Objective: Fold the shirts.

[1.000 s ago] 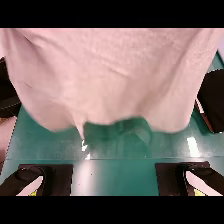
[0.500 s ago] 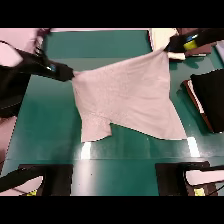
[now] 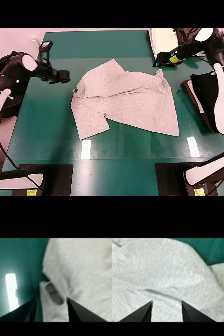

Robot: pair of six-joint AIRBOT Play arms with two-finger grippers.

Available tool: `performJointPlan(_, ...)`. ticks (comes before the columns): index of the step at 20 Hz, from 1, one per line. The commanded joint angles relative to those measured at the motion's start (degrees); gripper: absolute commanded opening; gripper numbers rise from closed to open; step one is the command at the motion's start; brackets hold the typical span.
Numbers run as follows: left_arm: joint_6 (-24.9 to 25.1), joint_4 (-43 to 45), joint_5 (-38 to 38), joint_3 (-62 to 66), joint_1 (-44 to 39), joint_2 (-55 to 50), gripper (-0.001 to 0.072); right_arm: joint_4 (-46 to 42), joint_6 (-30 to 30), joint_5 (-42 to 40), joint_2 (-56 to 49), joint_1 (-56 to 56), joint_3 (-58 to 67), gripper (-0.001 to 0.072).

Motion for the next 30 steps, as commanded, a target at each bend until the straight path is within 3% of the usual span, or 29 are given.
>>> performJointPlan(1, 2.5, -3.0, -9.6, -1.6, 6.8, -0.2, 0.0441, 3.2, -1.9, 3.1, 3.4, -0.6, -3.1, 0.0408)
performJointPlan(4, 7.1, -11.7, -8.8, -8.2, 10.9, -0.2, 0.0442, 7.7, -3.6, 1.6, 9.1, 0.0, -10.8, 0.0407)
performJointPlan(8, 7.7, -16.2, -3.3, -15.9, 11.5, -1.7, 0.0442, 7.8, -4.0, -2.5, 15.6, 2.2, -20.1, 0.0408)
performJointPlan(11, 13.2, -22.5, -2.9, -17.0, 9.7, -4.5, 0.0442, 8.6, -4.0, -5.3, 18.8, 2.6, -25.2, 0.0408)
performJointPlan(16, 13.2, -22.8, -1.2, -17.0, 3.9, -6.4, 0.0441, 8.9, -4.0, -5.4, 21.1, 2.5, -27.3, 0.0407)
performJointPlan(17, 13.2, -23.0, -0.9, -17.0, 3.5, -6.4, 0.0393, 8.7, -4.0, -5.5, 21.7, 2.5, -27.3, 0.0408)
performJointPlan(18, 13.2, -23.3, -0.9, -16.5, 3.5, -6.4, 0.0267, 8.3, -3.9, -5.3, 22.2, 2.5, -27.4, 0.0408)
performJointPlan(19, 13.2, -23.3, -1.0, -15.6, 3.7, -6.3, 0.0090, 7.7, -4.0, -4.3, 22.6, 2.1, -27.4, 0.0408)
performJointPlan(20, 13.1, -23.3, -1.9, -14.3, 4.1, -6.3, 0.0021, 6.6, -3.9, -2.4, 22.9, 1.4, -27.4, 0.0408)
performJointPlan(23, 13.4, -23.0, -5.5, -10.4, 5.3, -4.7, 0.0021, 5.3, -3.9, 2.3, 25.2, -3.2, -33.6, 0.0408)
performJointPlan(28, 16.2, -22.6, -5.6, -9.6, 5.3, -0.4, 0.0021, 4.5, -3.9, 2.6, 33.2, -19.0, -56.8, 0.0411)
performJointPlan(29, 16.2, -22.6, -5.8, -9.6, 5.3, -0.4, 0.0021, 3.3, -3.9, 2.7, 34.2, -22.6, -60.9, 0.0420)
performJointPlan(30, 16.2, -22.6, -5.9, -9.6, 5.3, -0.4, 0.0021, 2.3, -3.9, 2.8, 35.0, -26.4, -65.1, 0.0495)
